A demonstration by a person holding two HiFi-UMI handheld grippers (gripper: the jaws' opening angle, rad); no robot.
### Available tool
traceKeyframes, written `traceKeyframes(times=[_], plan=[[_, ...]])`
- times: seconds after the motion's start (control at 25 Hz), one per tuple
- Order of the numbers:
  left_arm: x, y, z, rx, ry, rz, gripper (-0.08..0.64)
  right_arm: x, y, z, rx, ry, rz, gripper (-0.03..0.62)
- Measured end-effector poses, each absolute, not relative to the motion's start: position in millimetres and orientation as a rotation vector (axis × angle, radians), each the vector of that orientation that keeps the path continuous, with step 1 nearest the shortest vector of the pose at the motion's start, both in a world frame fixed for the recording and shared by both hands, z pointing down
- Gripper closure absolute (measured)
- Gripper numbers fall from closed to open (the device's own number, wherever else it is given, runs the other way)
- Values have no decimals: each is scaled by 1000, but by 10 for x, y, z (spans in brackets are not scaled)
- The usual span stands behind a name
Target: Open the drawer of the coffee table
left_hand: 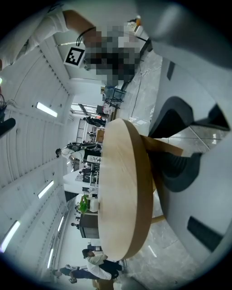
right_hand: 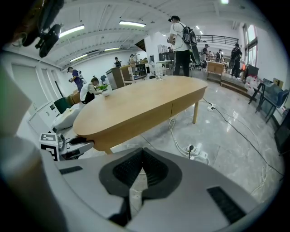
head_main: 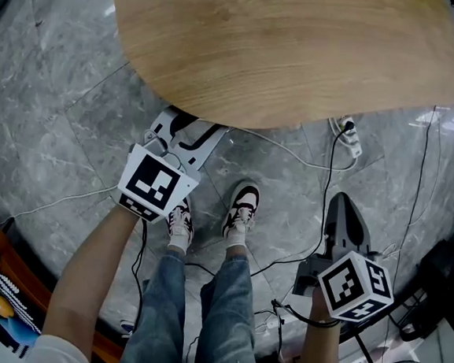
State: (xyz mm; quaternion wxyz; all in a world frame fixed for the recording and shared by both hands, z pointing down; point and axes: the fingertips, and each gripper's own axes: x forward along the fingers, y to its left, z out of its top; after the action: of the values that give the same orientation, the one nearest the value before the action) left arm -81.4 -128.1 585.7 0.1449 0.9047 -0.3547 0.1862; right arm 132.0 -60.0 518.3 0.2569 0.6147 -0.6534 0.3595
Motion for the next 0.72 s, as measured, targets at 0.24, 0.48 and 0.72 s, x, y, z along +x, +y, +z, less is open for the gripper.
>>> traceKeyframes(times=[0.24, 0.48, 0.72], plan=[[-795, -1258, 5824, 2611, -1013, 532, 472, 1319, -603, 5214, 1664, -1773, 983, 592], [-806, -1241, 5805, 2590, -1058, 527, 472, 1319, -605, 5206, 1660, -1780, 984, 592], [-724, -1100, 5792, 2626, -997, 549, 477, 1411, -606, 5185, 1669, -1777, 972, 592]])
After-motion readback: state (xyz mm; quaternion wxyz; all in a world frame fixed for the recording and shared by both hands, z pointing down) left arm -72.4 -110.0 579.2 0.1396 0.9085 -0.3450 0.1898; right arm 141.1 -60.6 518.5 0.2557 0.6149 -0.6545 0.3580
